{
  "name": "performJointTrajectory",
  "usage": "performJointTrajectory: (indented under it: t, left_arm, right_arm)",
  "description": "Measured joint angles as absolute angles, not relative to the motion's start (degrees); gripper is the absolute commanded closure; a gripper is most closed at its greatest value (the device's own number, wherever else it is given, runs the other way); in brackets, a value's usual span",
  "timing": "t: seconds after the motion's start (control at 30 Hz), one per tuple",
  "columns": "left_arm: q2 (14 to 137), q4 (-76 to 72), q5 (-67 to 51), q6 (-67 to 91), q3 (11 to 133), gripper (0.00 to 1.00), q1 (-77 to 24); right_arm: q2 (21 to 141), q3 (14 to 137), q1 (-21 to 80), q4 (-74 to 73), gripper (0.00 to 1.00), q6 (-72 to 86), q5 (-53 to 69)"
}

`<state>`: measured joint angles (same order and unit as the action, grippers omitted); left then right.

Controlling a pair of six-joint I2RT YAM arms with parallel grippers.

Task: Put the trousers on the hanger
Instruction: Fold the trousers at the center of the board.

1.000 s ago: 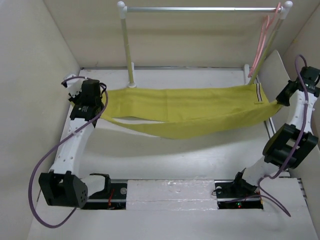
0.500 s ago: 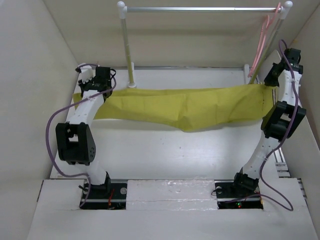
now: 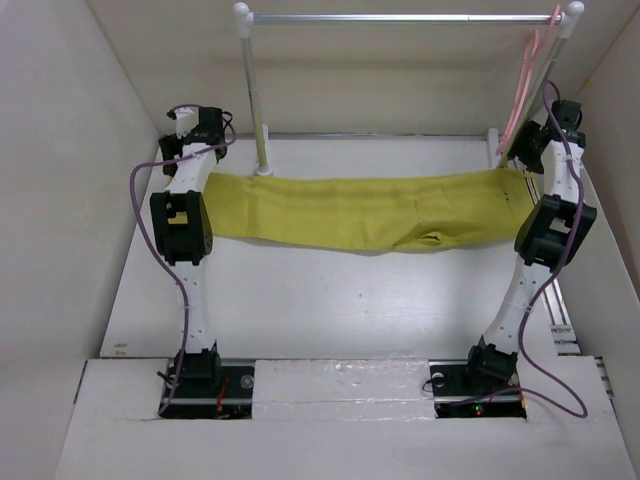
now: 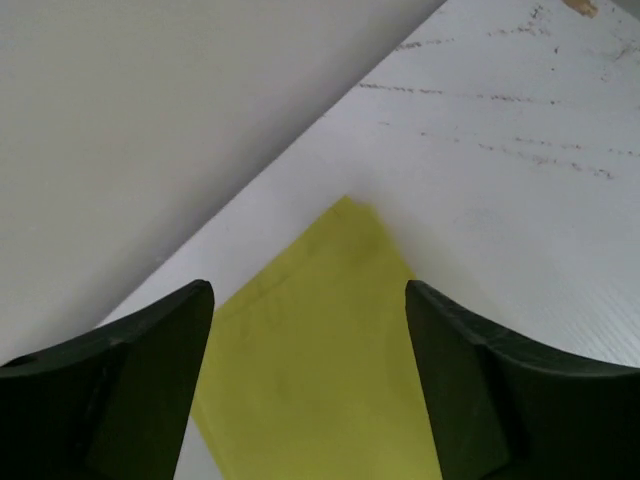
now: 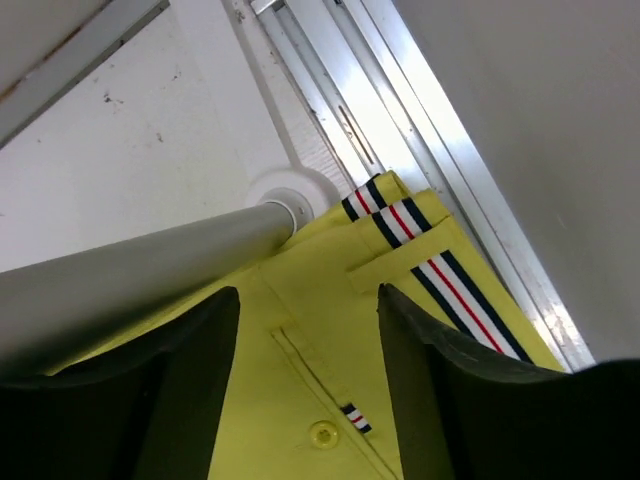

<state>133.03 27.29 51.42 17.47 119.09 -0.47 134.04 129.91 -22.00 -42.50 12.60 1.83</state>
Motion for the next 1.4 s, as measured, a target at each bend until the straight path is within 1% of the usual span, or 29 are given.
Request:
performJointTrajectory:
  t: [0.07, 0.1, 0.17, 0.2, 0.23, 0.27, 0.3, 0.33, 0.47, 0.5, 0.53, 0.6, 0.63, 0.7, 0.73, 0.87, 0.93, 1.03, 1.07, 1.1, 1.13, 1.17, 1.2, 1.23, 1.27, 1.3, 1.33, 1.4]
  left_arm:
    - [134.54, 27.75, 49.87, 17.45, 120.53, 0.24, 0.12]
    - [134.54, 28.4, 49.36, 17.69, 120.44, 0.22, 0.38]
    - [133.62, 28.84, 48.86, 18.68, 119.48, 0.22, 0.62]
    - [132.16, 28.32, 48.45, 19.55, 117.14, 0.22, 0.64]
    - [129.73, 28.05, 47.75, 20.36, 113.43, 0.22, 0.8]
    - [126.91, 28.01, 46.83, 21.19, 109.06, 0.22, 1.04]
    - [123.63, 27.16, 45.39, 22.46, 103.98, 0.23, 1.19]
    - [120.22, 27.16, 43.16, 23.68, 99.24, 0.23, 1.63]
    - [107.33, 22.63, 30.79, 28.05, 81.38, 0.22, 7.25]
    - [104.68, 21.28, 27.64, 28.99, 77.52, 0.22, 9.15]
    - [102.72, 19.92, 24.51, 30.09, 74.28, 0.22, 11.09]
    - [101.32, 18.48, 19.44, 32.05, 70.67, 0.21, 14.13]
    - [101.6, 18.0, 17.45, 32.82, 69.97, 0.22, 14.81]
    - [103.24, 17.28, 13.89, 34.11, 69.84, 0.22, 14.66]
    - [104.27, 16.84, 12.49, 34.65, 69.91, 0.22, 14.22]
    - [107.53, 16.38, 9.56, 36.14, 70.35, 0.25, 13.34]
    - [107.57, 15.35, 8.51, 36.73, 70.46, 0.3, 13.65]
    - [107.72, 15.09, 8.84, 37.47, 70.35, 0.31, 14.37]
    - [107.72, 14.79, 9.23, 37.6, 70.15, 0.34, 14.55]
    - [107.72, 14.48, 9.63, 37.6, 69.95, 0.42, 14.66]
    - [107.72, 14.24, 10.26, 37.56, 69.76, 0.45, 14.74]
    - [107.72, 14.15, 10.79, 37.5, 69.65, 0.5, 14.83]
    - [107.72, 14.13, 11.0, 37.43, 69.63, 0.68, 15.03]
    - [107.87, 14.13, 11.2, 37.47, 69.6, 0.77, 15.22]
    - [108.16, 14.13, 11.57, 37.15, 69.67, 0.83, 15.55]
    - [108.33, 14.22, 11.55, 37.04, 69.82, 0.95, 15.92]
    - [108.62, 14.41, 11.42, 36.82, 70.17, 1.0, 16.38]
    - [109.6, 14.87, 10.87, 36.36, 71.57, 1.0, 17.02]
  right_arm:
    - [133.08, 128.01, -21.65, -40.71, 0.34, 13.17, 2.11]
    - [132.0, 126.06, -21.65, -39.51, 0.34, 13.45, 2.31]
    - [128.57, 120.31, -21.65, -37.26, 0.34, 13.76, 3.11]
    - [125.8, 116.27, -21.52, -35.94, 0.36, 13.76, 3.51]
    - [125.51, 115.81, -21.47, -35.83, 0.49, 13.76, 3.53]
    - [120.29, 109.54, -21.08, -34.83, 0.63, 13.74, 4.21]
    - [116.25, 103.59, -20.84, -31.05, 0.82, 14.04, 4.71]
    - [111.81, 98.06, -20.43, -29.06, 1.0, 14.06, 5.39]
    - [94.06, 76.97, -17.69, -21.43, 1.0, 15.09, 7.64]
    - [90.63, 72.97, -16.67, -19.86, 0.97, 15.2, 8.21]
    - [88.03, 69.56, -15.77, -17.96, 0.8, 15.35, 8.58]
    - [83.79, 62.46, -13.78, -14.41, 0.6, 15.86, 9.32]
    - [82.65, 59.33, -13.26, -13.3, 0.45, 16.16, 10.0]
    - [82.7, 54.43, -13.78, -11.9, 0.38, 16.75, 11.7]
    - [83.7, 52.69, -15.11, -11.51, 0.31, 16.95, 13.06]
    - [89.14, 46.61, -25.93, -8.12, 0.23, 18.09, 18.55]
    - [90.96, 45.87, -31.64, -6.59, 0.23, 18.74, 21.43]
    - [91.79, 45.98, -35.22, -4.38, 0.23, 18.96, 22.11]
    - [92.14, 46.0, -35.66, -3.77, 0.23, 19.11, 22.37]
    - [92.42, 46.09, -35.7, -3.07, 0.24, 19.27, 22.39]
    - [92.97, 46.26, -35.62, -2.24, 0.27, 19.38, 22.41]
    - [93.73, 46.59, -35.57, -1.3, 0.27, 19.73, 22.61]
    - [94.7, 47.11, -35.55, -0.21, 0.3, 20.18, 22.98]
    - [95.79, 47.75, -35.55, 0.84, 0.31, 20.64, 23.4]
    - [97.08, 48.58, -35.55, 1.96, 0.33, 21.23, 23.97]
    - [98.41, 49.45, -35.51, 3.2, 0.36, 21.91, 24.56]
    - [99.66, 50.37, -35.51, 4.01, 0.53, 22.33, 25.06]
    - [101.65, 51.92, -35.03, 4.6, 0.71, 23.09, 25.28]
